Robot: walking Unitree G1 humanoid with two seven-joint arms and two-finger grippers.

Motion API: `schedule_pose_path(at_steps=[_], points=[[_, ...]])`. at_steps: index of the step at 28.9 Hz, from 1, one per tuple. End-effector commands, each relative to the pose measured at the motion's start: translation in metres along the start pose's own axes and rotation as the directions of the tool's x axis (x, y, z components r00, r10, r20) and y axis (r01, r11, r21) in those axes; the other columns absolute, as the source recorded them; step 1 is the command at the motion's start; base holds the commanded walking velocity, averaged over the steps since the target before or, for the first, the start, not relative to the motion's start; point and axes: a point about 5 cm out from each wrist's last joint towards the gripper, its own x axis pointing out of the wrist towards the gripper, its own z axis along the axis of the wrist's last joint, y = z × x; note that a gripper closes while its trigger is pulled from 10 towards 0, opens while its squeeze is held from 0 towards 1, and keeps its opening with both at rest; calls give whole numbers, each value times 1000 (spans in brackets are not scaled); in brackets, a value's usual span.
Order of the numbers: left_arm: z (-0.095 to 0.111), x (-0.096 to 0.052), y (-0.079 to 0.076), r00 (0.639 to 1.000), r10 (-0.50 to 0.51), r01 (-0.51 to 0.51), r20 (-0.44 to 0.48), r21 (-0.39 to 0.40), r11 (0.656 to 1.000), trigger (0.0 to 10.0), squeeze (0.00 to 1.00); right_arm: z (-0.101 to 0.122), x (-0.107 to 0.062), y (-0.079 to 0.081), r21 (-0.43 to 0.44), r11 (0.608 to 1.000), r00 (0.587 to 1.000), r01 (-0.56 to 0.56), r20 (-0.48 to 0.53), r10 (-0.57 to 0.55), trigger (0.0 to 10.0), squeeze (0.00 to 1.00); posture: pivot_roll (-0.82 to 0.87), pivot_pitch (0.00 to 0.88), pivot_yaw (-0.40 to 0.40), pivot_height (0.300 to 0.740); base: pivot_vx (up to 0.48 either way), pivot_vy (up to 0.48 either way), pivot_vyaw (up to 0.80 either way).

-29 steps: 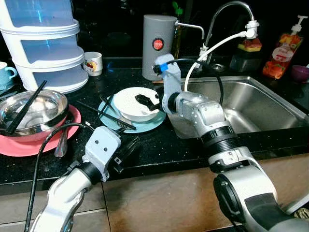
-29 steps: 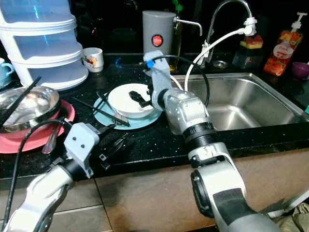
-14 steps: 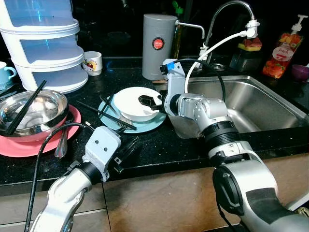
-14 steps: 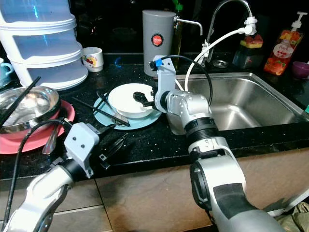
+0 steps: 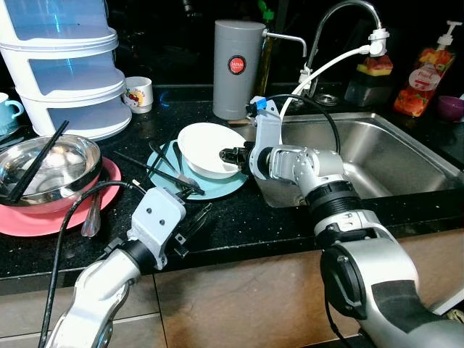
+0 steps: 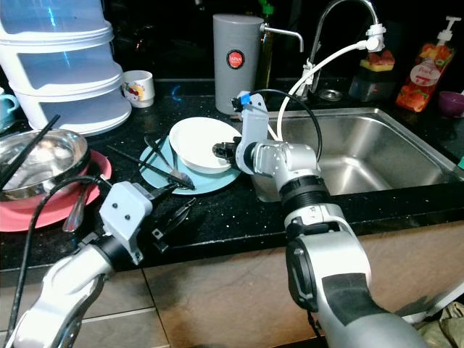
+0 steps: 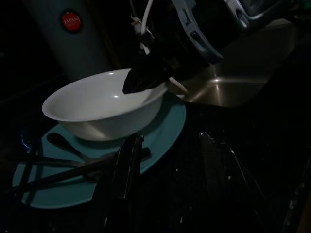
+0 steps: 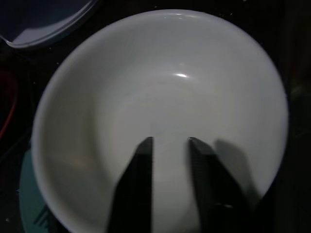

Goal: Kitchen organization

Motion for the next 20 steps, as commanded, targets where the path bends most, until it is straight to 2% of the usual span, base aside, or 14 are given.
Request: schedule_pose_path(at_steps=[1, 2, 5, 6, 20], points=[[-1, 0, 0, 1000, -19, 19, -17, 4, 1000, 10000, 0, 2, -1, 2, 29, 1000, 1000, -4, 2, 4, 1255, 0, 44, 66, -31, 740, 0, 0, 0], [0, 0, 1, 1000, -21, 21, -15, 4, 1000, 10000, 0, 4, -2, 2, 41, 999, 1000, -7, 10, 7, 784, 0, 43, 78, -26, 740, 0, 0, 0], [2, -1, 2, 1000, -22, 22, -13, 4, 1000, 10000, 0, 7, -3, 3, 53, 999, 1000, -10, 21, 9, 745, 0, 41, 81, -23, 740, 0, 0, 0], [2, -1, 2, 1000, -21, 21, -12, 3, 1000, 10000, 0, 11, -5, 3, 68, 998, 999, -16, 33, 14, 0, 0, 38, 90, -21, 740, 0, 0, 0], [7, 1, 4, 1000, -17, 17, 7, 0, 1000, 10000, 0, 29, -15, 3, 131, 990, 996, -48, 82, 38, 0, 0, 40, 100, -20, 740, 0, 0, 0]])
